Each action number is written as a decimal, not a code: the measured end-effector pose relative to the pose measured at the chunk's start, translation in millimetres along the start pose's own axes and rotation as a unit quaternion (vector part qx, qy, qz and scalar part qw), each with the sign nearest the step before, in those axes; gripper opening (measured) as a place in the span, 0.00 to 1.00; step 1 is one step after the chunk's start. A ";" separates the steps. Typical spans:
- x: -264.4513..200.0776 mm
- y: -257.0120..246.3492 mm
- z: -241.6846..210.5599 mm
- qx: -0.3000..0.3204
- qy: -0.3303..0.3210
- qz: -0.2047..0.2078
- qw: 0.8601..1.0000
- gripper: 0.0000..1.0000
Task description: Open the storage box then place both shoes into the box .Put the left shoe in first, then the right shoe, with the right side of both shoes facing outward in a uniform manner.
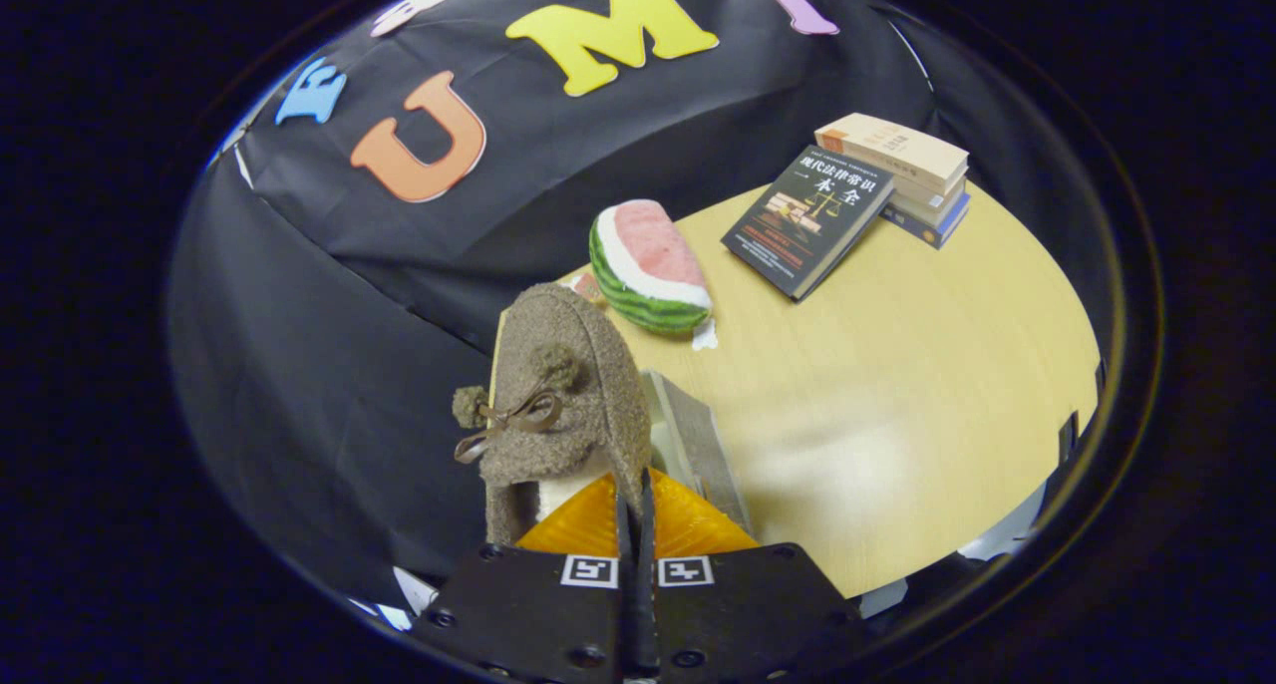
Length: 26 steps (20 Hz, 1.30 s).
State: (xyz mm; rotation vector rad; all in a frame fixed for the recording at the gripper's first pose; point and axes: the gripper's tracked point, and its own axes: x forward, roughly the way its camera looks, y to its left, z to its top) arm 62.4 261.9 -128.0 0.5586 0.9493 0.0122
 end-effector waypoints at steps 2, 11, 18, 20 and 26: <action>13.1 -0.6 -14.2 -0.014 0.006 -0.022 1.000 0.00; 51.8 -28.8 -56.5 -0.071 0.005 -0.115 0.991 0.00; 61.2 -25.3 -66.5 -0.097 -0.003 -0.132 0.987 0.00; 64.1 -27.4 -69.5 -0.099 -0.002 -0.139 0.985 0.03; 60.5 -16.5 -61.8 -0.114 -0.027 -0.128 0.985 0.12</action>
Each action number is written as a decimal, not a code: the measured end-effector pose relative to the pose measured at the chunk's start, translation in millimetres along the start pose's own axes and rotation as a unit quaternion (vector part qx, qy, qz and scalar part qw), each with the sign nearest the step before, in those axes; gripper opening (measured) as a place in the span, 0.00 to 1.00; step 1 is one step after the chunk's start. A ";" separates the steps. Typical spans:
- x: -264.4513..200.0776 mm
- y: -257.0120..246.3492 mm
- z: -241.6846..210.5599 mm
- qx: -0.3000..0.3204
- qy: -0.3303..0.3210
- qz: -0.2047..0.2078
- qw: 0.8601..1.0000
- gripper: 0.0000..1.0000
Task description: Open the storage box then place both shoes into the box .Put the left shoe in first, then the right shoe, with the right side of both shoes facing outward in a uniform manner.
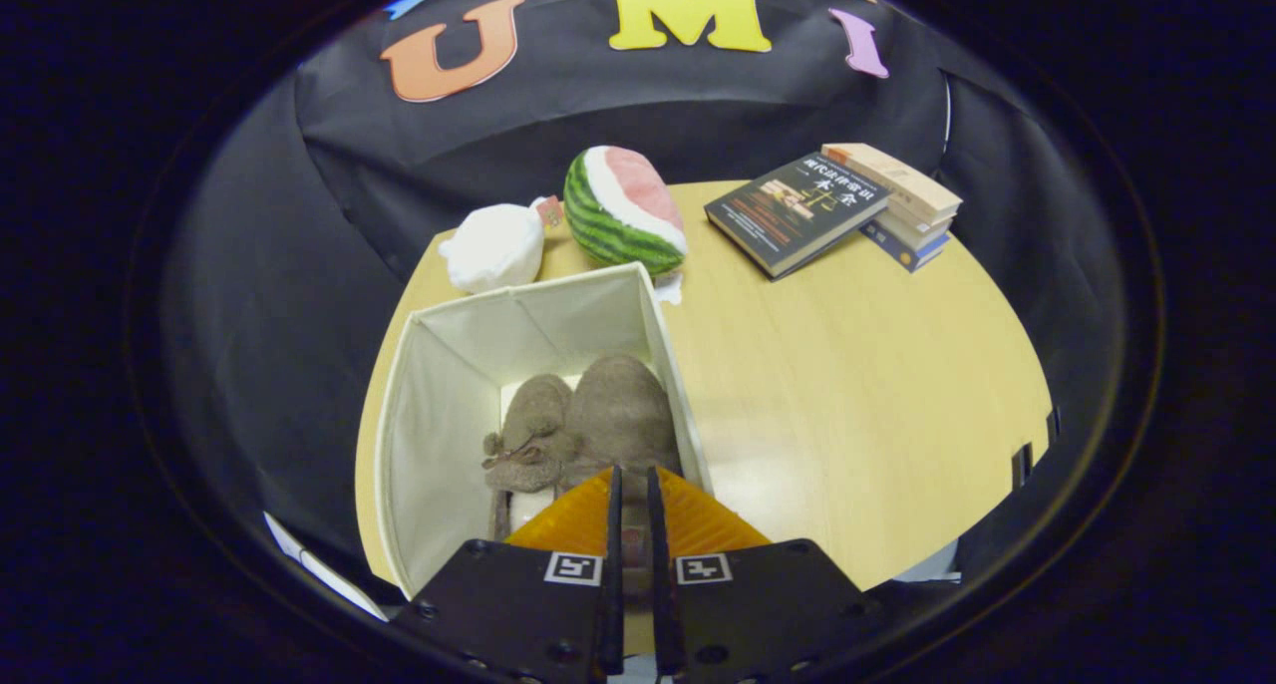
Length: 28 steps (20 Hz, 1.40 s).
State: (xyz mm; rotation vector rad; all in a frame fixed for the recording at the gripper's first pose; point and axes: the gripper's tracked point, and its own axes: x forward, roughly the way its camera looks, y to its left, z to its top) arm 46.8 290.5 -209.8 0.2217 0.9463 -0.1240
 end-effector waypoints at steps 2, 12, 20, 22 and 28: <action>-5.0 3.9 6.8 -0.005 -0.013 0.013 1.000 0.18; -50.6 -28.1 55.7 -0.021 -0.108 0.053 0.993 0.96; -139.6 -120.2 111.4 -0.030 -0.245 0.054 0.968 0.96; -163.0 -148.2 120.1 -0.032 -0.279 0.046 0.959 0.97; -219.0 -216.3 131.6 -0.024 -0.354 0.030 0.934 0.96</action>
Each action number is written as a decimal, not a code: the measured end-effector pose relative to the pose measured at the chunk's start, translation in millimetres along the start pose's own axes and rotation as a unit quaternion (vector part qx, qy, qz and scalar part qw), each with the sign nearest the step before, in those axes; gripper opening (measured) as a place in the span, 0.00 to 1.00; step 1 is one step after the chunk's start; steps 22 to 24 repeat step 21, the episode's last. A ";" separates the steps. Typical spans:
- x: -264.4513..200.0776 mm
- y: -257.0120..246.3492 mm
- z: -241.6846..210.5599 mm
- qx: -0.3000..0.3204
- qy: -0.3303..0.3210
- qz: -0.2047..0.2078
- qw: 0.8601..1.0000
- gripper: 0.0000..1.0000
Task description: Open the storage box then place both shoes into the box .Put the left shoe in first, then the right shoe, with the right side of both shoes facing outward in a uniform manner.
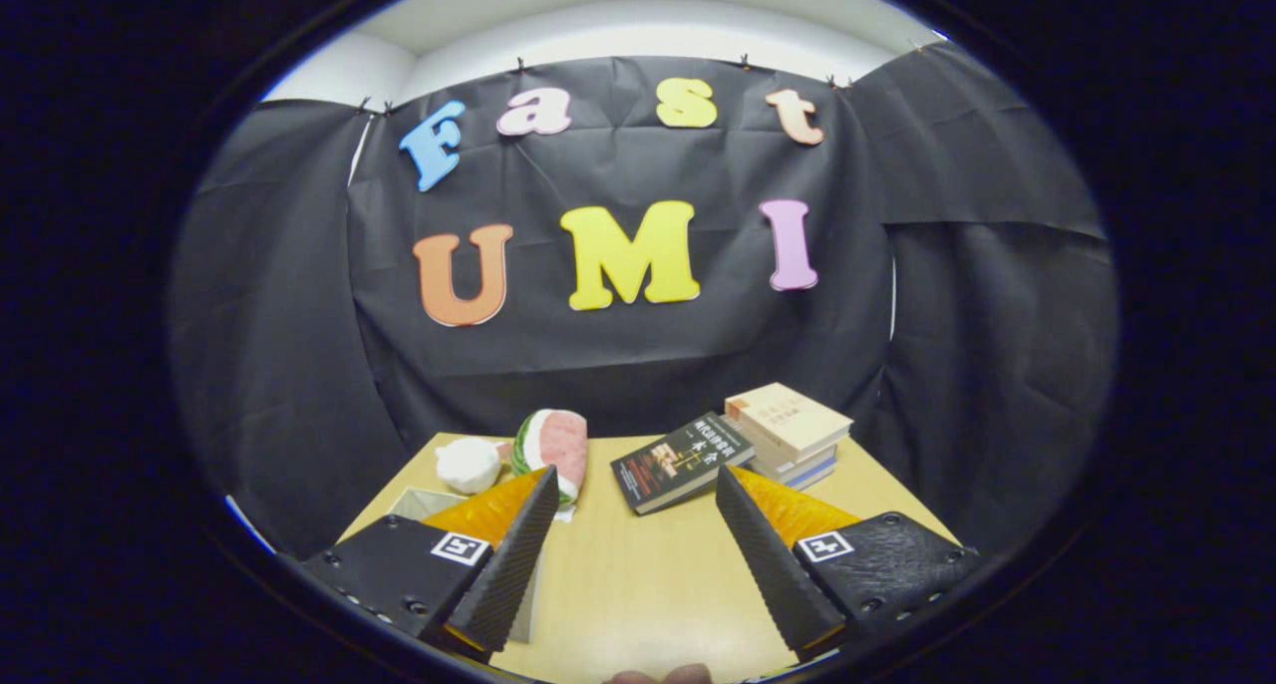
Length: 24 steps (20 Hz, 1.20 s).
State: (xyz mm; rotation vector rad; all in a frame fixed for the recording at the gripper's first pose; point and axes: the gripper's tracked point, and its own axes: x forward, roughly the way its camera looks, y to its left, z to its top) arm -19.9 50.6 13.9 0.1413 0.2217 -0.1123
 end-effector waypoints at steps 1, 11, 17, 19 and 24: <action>-5.5 -6.8 3.2 0.002 -0.007 -0.001 1.000 0.96; -28.3 -39.0 8.4 -0.003 -0.040 -0.004 0.999 0.96; -27.2 -29.1 3.0 -0.005 -0.033 0.010 0.999 0.96; -25.2 -26.9 1.9 -0.007 -0.029 0.011 0.999 0.96; -23.5 -25.4 5.9 -0.012 -0.032 0.012 0.999 0.96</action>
